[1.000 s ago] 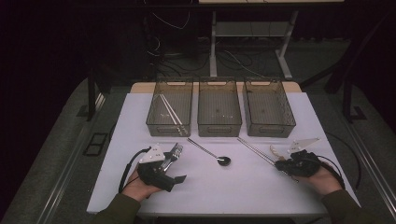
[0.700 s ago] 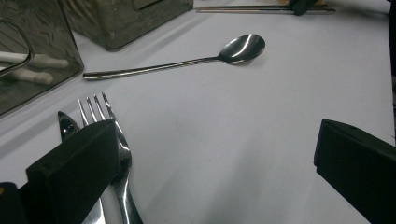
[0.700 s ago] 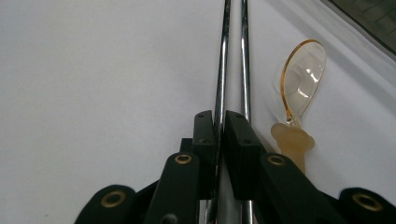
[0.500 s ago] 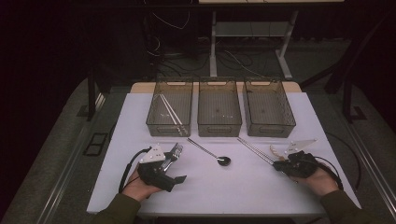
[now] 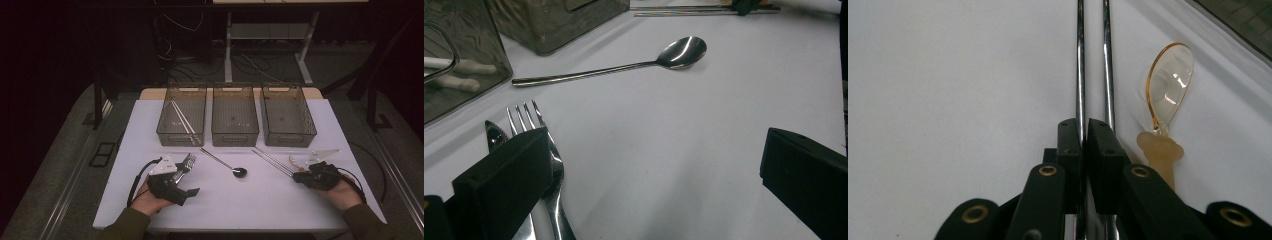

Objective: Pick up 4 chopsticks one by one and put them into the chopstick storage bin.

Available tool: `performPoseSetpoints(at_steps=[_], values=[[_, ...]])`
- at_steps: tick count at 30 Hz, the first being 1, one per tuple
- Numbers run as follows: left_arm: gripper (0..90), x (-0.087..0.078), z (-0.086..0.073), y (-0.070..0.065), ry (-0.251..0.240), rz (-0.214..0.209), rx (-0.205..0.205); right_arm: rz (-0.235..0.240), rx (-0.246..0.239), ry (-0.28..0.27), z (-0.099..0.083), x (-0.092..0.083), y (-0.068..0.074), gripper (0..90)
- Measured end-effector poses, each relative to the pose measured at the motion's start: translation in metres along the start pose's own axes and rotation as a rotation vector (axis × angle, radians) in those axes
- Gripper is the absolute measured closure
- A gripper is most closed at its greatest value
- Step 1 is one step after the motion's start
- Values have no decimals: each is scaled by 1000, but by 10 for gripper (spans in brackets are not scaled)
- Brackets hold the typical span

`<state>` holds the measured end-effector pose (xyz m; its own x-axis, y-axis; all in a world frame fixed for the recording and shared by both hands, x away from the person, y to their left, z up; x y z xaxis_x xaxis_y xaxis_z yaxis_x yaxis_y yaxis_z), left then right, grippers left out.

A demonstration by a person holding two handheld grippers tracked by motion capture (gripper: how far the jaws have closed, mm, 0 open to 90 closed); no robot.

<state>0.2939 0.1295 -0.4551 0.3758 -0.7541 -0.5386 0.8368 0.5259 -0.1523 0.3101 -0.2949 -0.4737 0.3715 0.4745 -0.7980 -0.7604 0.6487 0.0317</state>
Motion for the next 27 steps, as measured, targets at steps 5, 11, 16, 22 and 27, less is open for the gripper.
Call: performPoseSetpoints(at_steps=[5,11,16,22,27], values=[[0,0,0,0,0,-1,0,9,8,-23,2,-4,-2,847],[0,0,0,0,1,0,1,18,18,-53,5,-11,-3,847],[0,0,0,0,1,1,0,39,23,-75,7,-17,-4,847],[0,0,0,0,0,1,1,58,41,-108,10,-25,-7,847],[0,0,0,0,1,1,1,79,42,-148,13,-33,-6,847]])
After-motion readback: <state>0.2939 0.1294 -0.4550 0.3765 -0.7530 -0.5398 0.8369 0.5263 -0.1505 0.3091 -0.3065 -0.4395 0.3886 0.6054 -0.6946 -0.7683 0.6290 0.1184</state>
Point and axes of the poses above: each handheld gripper's, and its own axes: x roughly forward along the jaws, z roughly out of its top, y roughly to its left, the point moved 4 cm from there along x, roughly forward along the jaws, and after that the axes turned 2 degrees about -x, right-handed, at the moved point
